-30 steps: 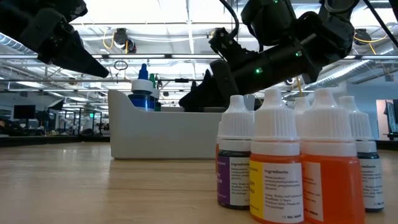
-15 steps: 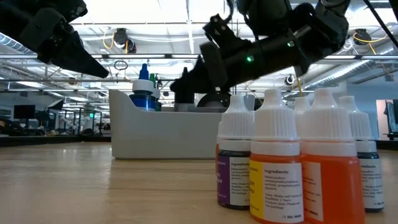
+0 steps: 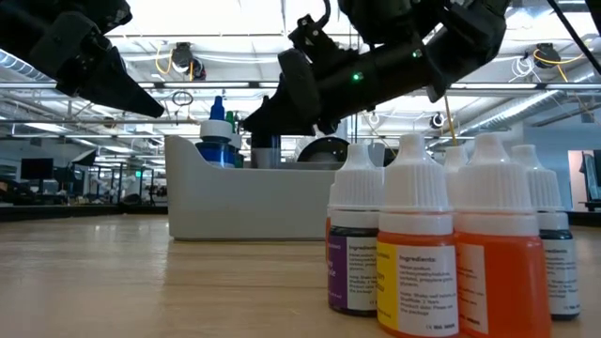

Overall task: Pick & Place food coloring
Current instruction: Adjust the large black food coloring bottle on the gray bin

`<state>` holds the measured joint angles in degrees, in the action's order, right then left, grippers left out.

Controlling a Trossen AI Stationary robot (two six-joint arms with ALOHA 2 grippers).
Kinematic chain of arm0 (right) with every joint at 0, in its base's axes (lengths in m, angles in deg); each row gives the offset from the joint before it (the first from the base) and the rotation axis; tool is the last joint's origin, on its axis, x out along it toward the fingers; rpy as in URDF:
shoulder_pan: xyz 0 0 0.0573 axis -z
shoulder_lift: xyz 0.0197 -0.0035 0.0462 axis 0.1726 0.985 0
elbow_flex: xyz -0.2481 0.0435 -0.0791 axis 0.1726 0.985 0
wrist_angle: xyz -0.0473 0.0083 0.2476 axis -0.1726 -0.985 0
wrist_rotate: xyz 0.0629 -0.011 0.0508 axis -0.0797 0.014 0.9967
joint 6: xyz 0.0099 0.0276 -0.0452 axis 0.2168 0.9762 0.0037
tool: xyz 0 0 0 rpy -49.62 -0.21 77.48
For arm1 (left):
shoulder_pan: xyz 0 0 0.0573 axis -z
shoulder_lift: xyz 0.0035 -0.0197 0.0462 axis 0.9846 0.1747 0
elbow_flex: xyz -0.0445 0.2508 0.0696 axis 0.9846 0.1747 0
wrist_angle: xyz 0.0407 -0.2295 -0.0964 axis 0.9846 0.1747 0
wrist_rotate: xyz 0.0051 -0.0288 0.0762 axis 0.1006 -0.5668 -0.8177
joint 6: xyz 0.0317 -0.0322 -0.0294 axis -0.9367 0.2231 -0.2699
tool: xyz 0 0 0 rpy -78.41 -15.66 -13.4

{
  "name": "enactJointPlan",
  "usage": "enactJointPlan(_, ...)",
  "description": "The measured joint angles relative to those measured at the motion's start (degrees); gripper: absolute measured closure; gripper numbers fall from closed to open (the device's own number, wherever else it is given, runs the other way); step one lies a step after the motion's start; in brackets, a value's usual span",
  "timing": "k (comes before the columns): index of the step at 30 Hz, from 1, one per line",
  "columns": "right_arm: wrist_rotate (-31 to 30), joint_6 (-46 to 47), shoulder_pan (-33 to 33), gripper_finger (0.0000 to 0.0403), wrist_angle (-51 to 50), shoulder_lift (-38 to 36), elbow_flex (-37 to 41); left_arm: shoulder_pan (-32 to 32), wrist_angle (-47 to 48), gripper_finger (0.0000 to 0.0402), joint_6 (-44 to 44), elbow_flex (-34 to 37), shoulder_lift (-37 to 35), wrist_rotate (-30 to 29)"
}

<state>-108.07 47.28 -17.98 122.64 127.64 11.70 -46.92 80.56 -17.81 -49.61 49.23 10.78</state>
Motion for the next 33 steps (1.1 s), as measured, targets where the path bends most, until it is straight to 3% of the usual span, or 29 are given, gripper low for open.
enactJointPlan(20,-0.06,0.23,0.11,0.0276,1.74,3.10,-0.36,0.00,0.00,0.0344,-0.22,0.00,0.00,0.33)
enactJointPlan(33,0.14,1.17,0.09,0.0216,2.31,3.08,-0.36,0.00,0.00,0.0344,0.02,0.00,0.00,0.44)
